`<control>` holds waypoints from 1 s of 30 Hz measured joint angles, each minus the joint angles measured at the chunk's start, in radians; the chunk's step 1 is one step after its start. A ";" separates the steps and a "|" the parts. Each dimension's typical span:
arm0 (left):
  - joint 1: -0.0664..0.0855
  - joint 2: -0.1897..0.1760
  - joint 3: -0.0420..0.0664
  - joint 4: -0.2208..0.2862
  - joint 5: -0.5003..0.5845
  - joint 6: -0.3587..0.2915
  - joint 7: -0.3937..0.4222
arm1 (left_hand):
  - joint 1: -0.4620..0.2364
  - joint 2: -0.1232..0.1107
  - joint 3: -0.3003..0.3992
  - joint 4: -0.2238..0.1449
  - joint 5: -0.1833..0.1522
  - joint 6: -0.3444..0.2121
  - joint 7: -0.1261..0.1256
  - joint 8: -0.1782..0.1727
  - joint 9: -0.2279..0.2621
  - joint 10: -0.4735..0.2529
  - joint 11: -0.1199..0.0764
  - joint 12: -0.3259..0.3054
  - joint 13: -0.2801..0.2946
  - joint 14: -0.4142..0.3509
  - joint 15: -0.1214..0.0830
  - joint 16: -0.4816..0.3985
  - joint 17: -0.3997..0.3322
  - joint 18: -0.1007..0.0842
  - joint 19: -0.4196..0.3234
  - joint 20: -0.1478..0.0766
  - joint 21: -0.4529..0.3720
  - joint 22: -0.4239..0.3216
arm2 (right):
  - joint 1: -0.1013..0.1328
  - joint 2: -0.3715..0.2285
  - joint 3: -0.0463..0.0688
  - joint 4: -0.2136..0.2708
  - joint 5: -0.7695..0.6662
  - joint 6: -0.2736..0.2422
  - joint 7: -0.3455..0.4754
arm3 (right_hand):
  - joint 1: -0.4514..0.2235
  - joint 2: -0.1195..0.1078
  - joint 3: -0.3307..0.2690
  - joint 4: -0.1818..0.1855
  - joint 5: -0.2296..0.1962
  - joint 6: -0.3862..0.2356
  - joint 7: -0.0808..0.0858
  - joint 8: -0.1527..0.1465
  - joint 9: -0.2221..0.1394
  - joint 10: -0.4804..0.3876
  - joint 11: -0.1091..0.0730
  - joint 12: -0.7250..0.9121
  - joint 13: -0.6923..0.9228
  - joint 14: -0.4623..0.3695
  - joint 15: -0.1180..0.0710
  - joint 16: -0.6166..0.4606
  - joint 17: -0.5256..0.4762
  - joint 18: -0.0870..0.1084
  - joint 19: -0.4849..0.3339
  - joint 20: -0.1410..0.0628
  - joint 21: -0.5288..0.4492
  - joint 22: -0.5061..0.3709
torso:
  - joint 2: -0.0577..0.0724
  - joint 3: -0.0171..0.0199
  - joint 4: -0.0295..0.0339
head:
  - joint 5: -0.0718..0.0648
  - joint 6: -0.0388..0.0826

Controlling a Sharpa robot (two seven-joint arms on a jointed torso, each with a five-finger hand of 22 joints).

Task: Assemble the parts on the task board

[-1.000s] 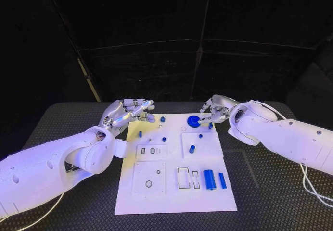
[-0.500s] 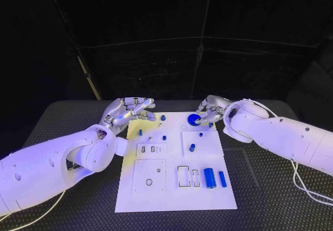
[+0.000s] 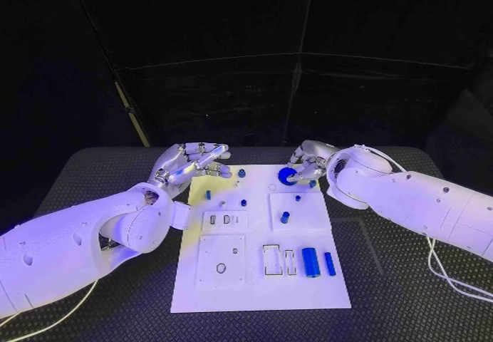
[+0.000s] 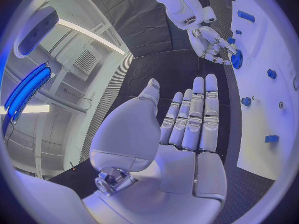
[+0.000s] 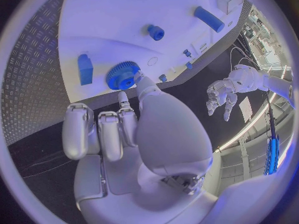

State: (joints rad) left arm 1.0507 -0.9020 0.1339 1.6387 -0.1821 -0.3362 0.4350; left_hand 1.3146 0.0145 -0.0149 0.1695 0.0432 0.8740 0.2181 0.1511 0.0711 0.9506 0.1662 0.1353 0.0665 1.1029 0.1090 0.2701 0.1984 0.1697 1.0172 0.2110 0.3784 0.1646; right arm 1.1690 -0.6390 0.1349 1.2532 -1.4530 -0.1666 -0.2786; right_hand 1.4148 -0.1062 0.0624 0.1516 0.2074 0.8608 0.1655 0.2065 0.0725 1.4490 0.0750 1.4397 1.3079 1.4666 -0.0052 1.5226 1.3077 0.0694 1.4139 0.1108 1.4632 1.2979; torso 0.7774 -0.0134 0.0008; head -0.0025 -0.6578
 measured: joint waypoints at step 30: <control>0.000 0.001 0.000 -0.005 0.000 0.006 -0.003 | 0.004 0.004 0.000 0.000 0.000 0.000 0.000 -0.004 -0.001 0.004 0.004 0.000 0.000 0.000 0.000 -0.007 0.002 0.000 0.000 0.000 0.000 0.000 | 0.004 0.023 0.002 -0.019 -0.118 0.058 -0.014 | 0.022 0.022 0.039 -0.055 -0.015 0.028 -0.006 0.022 -0.004 0.014 0.000 0.019 0.000 0.000 0.000 0.005 0.000 0.000 0.007 0.000 0.008 0.010 | 0.000 0.0002 -0.0004 | 0.000 -0.013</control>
State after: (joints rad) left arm 1.0507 -0.9009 0.1340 1.6340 -0.1822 -0.3301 0.4317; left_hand 1.3184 0.0184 -0.0148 0.1695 0.0432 0.8740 0.2181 0.1474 0.0704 0.9543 0.1699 0.1353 0.0666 1.1028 0.1091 0.2633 0.2006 0.1696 1.0172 0.2110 0.3784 0.1646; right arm 1.1727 -0.6163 0.1371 1.2342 -1.5715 -0.1089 -0.2924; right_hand 1.4370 -0.0838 0.1010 0.0964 0.1920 0.8889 0.1598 0.2284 0.0689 1.4634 0.0749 1.4588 1.3077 1.4666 -0.0052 1.5275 1.3074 0.0697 1.4209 0.1109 1.4708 1.3080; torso 0.7776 -0.0132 0.0004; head -0.0027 -0.6704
